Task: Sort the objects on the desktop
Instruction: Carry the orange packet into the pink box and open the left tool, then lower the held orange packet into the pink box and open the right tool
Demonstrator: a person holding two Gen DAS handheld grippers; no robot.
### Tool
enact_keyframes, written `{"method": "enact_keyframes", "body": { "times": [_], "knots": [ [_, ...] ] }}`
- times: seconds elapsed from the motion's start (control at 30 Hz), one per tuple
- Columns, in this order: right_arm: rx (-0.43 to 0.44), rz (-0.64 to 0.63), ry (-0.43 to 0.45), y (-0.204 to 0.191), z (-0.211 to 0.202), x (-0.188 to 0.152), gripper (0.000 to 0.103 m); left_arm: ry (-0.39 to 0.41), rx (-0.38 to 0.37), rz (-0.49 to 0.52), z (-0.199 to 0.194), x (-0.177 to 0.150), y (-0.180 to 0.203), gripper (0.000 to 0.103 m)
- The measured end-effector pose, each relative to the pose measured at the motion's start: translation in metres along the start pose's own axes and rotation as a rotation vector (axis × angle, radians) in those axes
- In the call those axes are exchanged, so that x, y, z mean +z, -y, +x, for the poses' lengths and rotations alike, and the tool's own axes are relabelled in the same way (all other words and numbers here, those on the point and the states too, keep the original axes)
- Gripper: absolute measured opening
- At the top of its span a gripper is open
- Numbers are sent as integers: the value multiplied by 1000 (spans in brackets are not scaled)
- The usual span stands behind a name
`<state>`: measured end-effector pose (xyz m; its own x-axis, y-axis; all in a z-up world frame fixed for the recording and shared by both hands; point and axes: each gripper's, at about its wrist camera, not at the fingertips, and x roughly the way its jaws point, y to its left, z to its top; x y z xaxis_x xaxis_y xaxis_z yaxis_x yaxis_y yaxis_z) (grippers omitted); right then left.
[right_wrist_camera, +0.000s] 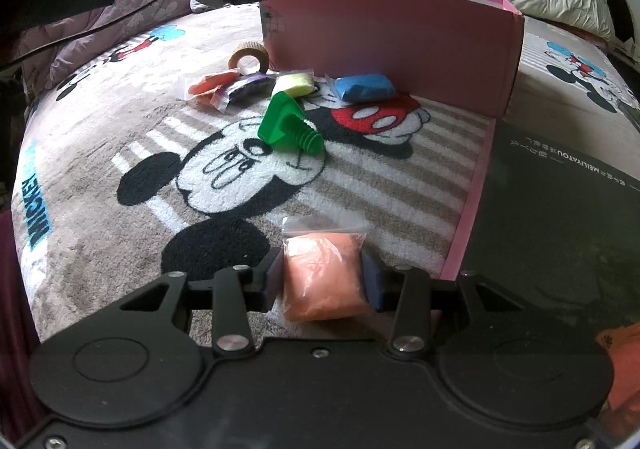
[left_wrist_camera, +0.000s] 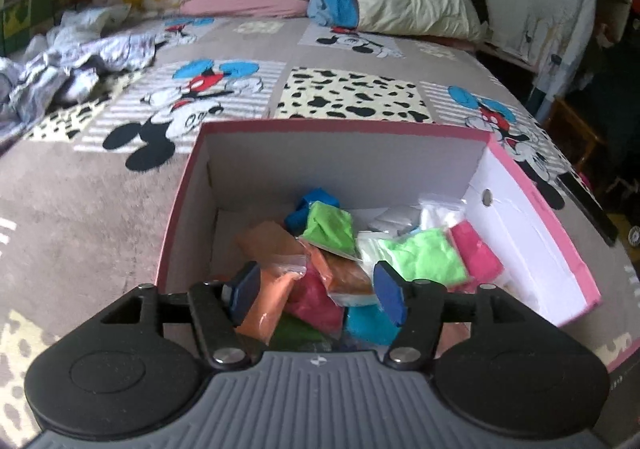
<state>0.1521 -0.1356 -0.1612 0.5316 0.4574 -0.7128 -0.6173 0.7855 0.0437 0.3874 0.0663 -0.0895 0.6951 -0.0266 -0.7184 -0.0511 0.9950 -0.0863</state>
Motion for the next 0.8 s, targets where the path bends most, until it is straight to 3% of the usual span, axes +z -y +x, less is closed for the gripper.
{"method": "enact_keyframes", "body": {
  "times": [0.5,0.8],
  "knots": [
    [-1,19,-26,1,0,5,40,79,-28,54,-73,-15,4,66],
    [29,70,15,5,-15,9,39,99,-3,65,-101,-30,-5,66]
  ]
}}
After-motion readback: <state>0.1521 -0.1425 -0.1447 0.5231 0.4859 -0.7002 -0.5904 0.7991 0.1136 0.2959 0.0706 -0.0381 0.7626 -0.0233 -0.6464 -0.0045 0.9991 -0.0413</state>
